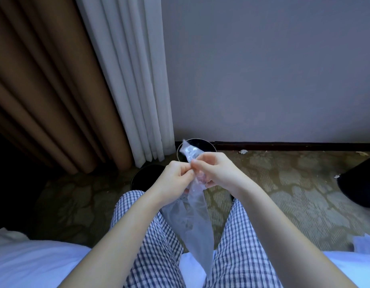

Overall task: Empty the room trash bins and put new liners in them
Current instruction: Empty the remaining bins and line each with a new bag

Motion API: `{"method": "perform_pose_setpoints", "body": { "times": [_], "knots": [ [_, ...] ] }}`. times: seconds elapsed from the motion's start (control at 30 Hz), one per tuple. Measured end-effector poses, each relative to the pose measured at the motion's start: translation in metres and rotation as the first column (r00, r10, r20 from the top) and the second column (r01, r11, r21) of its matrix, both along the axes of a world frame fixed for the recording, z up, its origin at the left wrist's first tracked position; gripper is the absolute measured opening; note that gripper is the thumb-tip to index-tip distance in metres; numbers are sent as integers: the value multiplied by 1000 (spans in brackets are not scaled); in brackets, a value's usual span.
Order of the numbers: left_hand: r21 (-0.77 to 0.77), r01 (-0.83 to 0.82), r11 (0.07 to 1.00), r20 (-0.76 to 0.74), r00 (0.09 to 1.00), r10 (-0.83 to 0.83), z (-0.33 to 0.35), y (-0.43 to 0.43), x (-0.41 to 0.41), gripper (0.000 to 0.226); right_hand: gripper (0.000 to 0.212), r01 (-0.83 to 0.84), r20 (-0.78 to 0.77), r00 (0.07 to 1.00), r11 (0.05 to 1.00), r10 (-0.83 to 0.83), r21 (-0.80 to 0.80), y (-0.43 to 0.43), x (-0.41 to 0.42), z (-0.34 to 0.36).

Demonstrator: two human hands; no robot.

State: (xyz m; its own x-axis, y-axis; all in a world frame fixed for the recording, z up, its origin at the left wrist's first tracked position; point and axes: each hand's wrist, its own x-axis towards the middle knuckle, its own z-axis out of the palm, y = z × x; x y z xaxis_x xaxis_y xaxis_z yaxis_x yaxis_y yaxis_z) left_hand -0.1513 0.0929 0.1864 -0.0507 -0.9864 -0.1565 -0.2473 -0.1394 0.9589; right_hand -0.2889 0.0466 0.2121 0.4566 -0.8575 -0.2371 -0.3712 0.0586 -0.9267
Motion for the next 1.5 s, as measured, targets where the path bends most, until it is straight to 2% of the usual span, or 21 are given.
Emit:
{"method": "perform_pose_setpoints", "body": {
  "times": [0.13,0.33,0.5,0.73,0.8,0.93,1.07,1.17,1.27,1.43,1.5],
  "knots": [
    [38,69,997,76,995,-72,2,3,-1,34,26,22,-69,997,986,-34,-163,-4,1,-7],
    [72,5,997,-51,999,-1,1,4,-1,42,30,75,21,997,970,-72,-233,-3,2,-12],
    [88,-62,994,-115,991,72,0,8,-4,37,31,103,79,993,963,-85,-250,-1,2,-14],
    [156,-176,972,-298,930,216,3,8,-9,36,32,207,159,972,949,-172,-238,2,5,-18],
    [155,-246,957,-287,916,281,3,7,-8,33,29,195,150,975,956,-164,-220,2,4,-18],
    [45,-344,938,-153,925,346,-2,5,-3,23,24,100,67,994,975,-89,-200,6,4,-19],
    [-67,-329,942,-62,944,325,-3,4,-2,17,27,59,21,998,976,-55,-212,8,6,-21],
    [-73,-337,939,-37,942,335,-3,3,-1,25,25,35,4,999,979,-35,-201,8,8,-19],
    [-60,-355,933,-53,934,352,-3,3,1,23,19,26,25,999,981,-22,-192,8,6,-16],
    [-29,-390,921,-74,919,387,-3,4,2,23,21,174,95,983,971,-160,-163,9,3,-18],
    [24,-430,902,-129,894,430,-2,5,3,23,23,275,167,950,961,-265,-40,9,2,-20]
  ]
}}
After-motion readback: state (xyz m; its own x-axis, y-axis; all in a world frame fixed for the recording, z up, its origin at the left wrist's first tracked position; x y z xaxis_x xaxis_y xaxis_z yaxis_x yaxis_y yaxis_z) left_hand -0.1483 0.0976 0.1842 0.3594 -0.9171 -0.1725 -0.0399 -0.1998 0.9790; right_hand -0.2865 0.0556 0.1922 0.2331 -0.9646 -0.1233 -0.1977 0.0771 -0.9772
